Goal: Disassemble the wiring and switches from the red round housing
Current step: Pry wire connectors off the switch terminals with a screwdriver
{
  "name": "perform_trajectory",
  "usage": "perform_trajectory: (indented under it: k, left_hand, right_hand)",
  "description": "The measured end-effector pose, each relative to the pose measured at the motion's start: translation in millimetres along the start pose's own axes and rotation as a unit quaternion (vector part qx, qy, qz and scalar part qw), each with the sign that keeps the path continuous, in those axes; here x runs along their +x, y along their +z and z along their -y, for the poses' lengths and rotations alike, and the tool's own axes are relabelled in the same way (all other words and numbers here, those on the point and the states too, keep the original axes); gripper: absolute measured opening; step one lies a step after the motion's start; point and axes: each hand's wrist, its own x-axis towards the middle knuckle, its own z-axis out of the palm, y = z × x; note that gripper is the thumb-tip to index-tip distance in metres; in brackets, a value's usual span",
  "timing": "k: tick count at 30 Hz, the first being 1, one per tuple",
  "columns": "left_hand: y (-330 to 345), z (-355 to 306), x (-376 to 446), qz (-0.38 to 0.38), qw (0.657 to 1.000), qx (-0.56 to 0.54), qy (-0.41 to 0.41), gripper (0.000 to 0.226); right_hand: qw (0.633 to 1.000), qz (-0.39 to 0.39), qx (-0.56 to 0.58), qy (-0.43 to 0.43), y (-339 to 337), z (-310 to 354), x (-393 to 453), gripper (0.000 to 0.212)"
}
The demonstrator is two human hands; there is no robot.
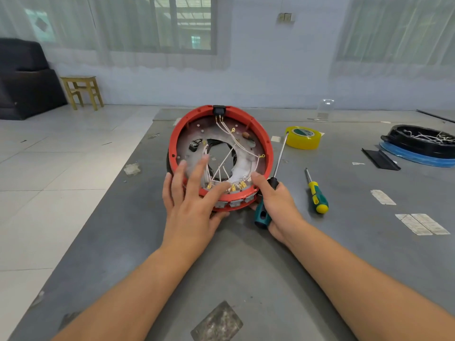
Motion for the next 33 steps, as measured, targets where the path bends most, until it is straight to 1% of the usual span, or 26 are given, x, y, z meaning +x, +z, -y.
perform_trajectory:
  k: [2,3,4,5,6,7,9,10,11,12,13,14,16,17,19,22,24,25,26,28,29,30,31,33]
  left_hand:
    - [-1,-10,-3,-0.013,0.993,-0.096,-0.07,0.094]
    - [-1,-16,-5,-0.027,0.98,-0.163,-0.107,0.109]
    - [-2,-23,-6,-0.043,0.96,-0.235,-0.148,0.121]
    - [-2,-30,-8,-0.058,0.93,-0.304,-0.197,0.128]
    - [-2,-37,-9,-0.068,0.892,-0.368,-0.255,0.132]
    - [-3,-44,-9,-0.072,0.842,-0.428,-0.321,0.133]
    - [-4,-55,-7,-0.063,0.716,-0.532,-0.448,0.135]
    - [-3,-58,-5,-0.056,0.654,-0.58,-0.482,0.137]
    - [0,-61,-3,-0.051,0.601,-0.625,-0.495,0.138]
    - [2,-62,-1,-0.045,0.559,-0.662,-0.497,0.133]
    - [5,-63,2,-0.036,0.531,-0.687,-0.495,0.121]
    - [7,-63,5,-0.022,0.519,-0.699,-0.491,0.104]
    - [8,-61,13,0.015,0.511,-0.706,-0.489,0.072]
    - [7,-60,17,0.03,0.5,-0.71,-0.494,0.065]
    - [4,-56,22,0.047,0.473,-0.721,-0.503,0.067]
    - [1,-55,22,0.064,0.462,-0.727,-0.504,0.083]
    - [0,-53,21,0.06,0.449,-0.735,-0.504,0.086]
    - [-1,-50,20,0.054,0.44,-0.742,-0.503,0.084]
    - [-2,-45,19,0.049,0.432,-0.747,-0.503,0.081]
    - [-5,-34,17,0.046,0.423,-0.754,-0.501,0.075]
    - [-6,-28,16,0.047,0.422,-0.756,-0.498,0.072]
    - [-8,-24,15,0.047,0.422,-0.757,-0.496,0.071]
    - [-9,-20,15,0.043,0.423,-0.758,-0.495,0.071]
    - [-11,-14,15,0.022,0.427,-0.759,-0.492,0.077]
  right_hand:
    - [1.0,-0.015,0.002,-0.001,1,-1,-1,0.058]
    - [1.0,-0.022,-0.001,-0.006,1,-2,-1,0.058]
    - [0.999,-0.029,-0.005,-0.011,1,-2,-2,0.056]
    - [0.999,-0.038,-0.008,-0.016,2,-3,-3,0.054]
    - [0.999,-0.045,-0.008,-0.021,2,-4,-4,0.053]
    - [0.998,-0.051,-0.006,-0.025,2,-5,-5,0.053]
    - [0.998,-0.061,0.0,-0.029,2,-6,-5,0.056]
    - [0.997,-0.066,0.003,-0.027,2,-7,-5,0.06]
    - [0.997,-0.07,0.005,-0.026,3,-7,-5,0.065]
    - [0.997,-0.072,0.006,-0.027,3,-7,-5,0.071]
    - [0.997,-0.073,0.009,-0.03,3,-7,-5,0.075]
    - [0.997,-0.073,0.013,-0.034,3,-7,-5,0.077]
    - [0.996,-0.072,0.022,-0.039,3,-6,-6,0.077]
    - [0.996,-0.071,0.024,-0.04,2,-6,-6,0.078]
    - [0.997,-0.067,0.021,-0.042,2,-7,-7,0.079]
    - [0.997,-0.054,-0.006,-0.054,4,-7,-9,0.074]
    - [0.996,-0.041,-0.029,-0.073,7,-7,-12,0.07]
    - [0.995,-0.033,-0.049,-0.083,8,-6,-13,0.073]
    - [0.993,-0.028,-0.077,-0.087,9,-5,-15,0.081]
    - [0.988,-0.024,-0.135,-0.076,11,-3,-19,0.096]
    - [0.987,-0.016,-0.145,-0.065,12,-3,-20,0.097]
    - [0.99,-0.001,-0.134,-0.053,12,-3,-20,0.094]
    - [0.993,0.016,-0.107,-0.044,13,-3,-20,0.086]
    - [0.997,0.029,-0.054,-0.045,13,-3,-20,0.06]
